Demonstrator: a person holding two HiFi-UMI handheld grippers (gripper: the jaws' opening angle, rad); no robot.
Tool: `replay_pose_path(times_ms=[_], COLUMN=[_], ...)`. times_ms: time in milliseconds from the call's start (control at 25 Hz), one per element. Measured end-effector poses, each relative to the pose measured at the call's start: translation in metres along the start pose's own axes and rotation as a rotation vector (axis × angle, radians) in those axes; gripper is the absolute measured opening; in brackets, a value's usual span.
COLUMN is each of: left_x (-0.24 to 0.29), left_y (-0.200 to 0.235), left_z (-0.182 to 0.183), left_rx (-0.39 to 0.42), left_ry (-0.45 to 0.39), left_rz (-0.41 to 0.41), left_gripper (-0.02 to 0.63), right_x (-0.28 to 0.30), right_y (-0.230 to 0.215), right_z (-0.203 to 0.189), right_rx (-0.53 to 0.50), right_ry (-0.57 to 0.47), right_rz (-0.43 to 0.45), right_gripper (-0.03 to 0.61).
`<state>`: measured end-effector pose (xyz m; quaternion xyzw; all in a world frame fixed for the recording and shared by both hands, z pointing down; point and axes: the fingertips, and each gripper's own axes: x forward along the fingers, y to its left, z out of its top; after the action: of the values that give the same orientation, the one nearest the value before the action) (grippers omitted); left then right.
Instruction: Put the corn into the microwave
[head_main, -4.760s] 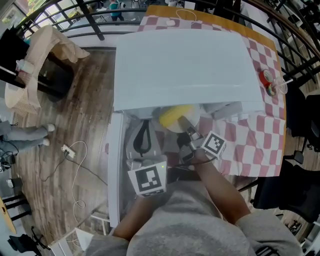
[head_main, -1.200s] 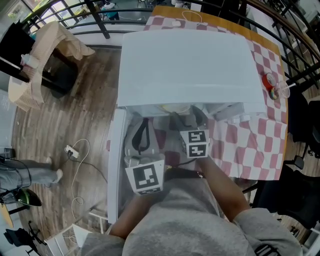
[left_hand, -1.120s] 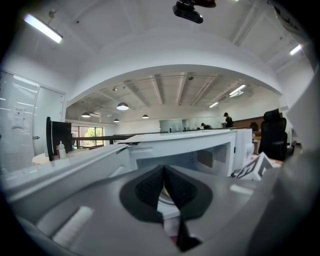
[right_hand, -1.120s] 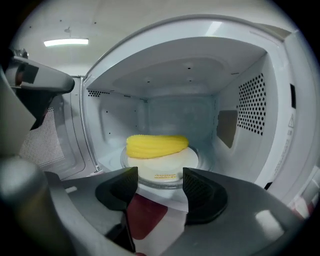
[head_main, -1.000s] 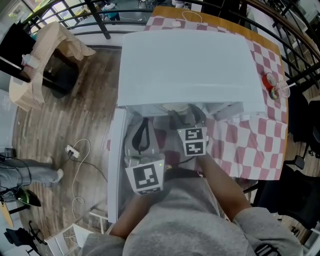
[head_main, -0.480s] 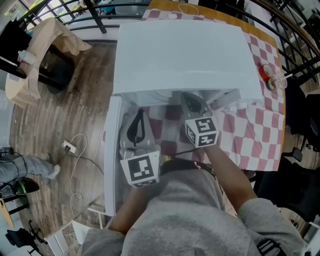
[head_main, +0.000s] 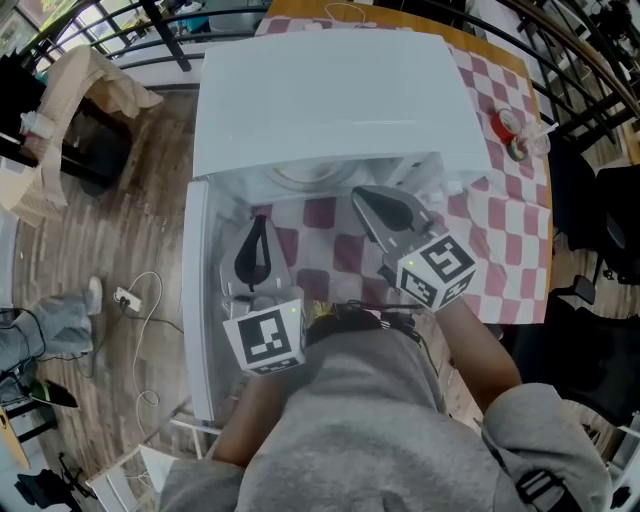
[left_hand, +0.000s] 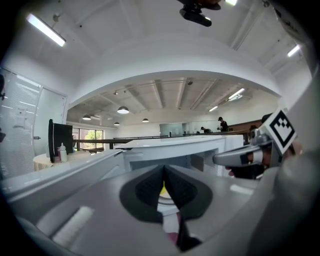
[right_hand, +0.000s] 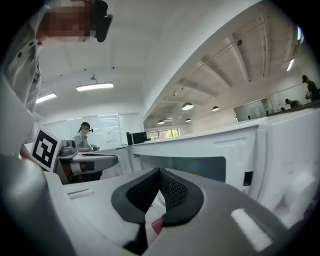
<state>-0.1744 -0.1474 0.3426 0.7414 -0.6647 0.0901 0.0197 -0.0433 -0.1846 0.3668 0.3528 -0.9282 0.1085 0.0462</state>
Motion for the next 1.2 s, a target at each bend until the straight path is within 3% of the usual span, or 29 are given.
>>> replay_pose_path(times_ms=[600,1200], left_x=[-0.075,-0.164], left_y=[-0.109,-0.222], left_z=[0.017,0.023], left_rx=[0.043,0.043], left_ry=[0.012,-0.022], left_rz=[-0.035,-0.041], left_gripper=[0.011,0.011], right_x=[-0.151,-0.286], right_y=[-0.032,-0.030], right_z=[0.011,-0.010], right_rx=[-0.031,-0.026], right_ry=[0.012,-0.017], right_rz=[-0.165,-0.224], right_gripper=[0.000,0.000])
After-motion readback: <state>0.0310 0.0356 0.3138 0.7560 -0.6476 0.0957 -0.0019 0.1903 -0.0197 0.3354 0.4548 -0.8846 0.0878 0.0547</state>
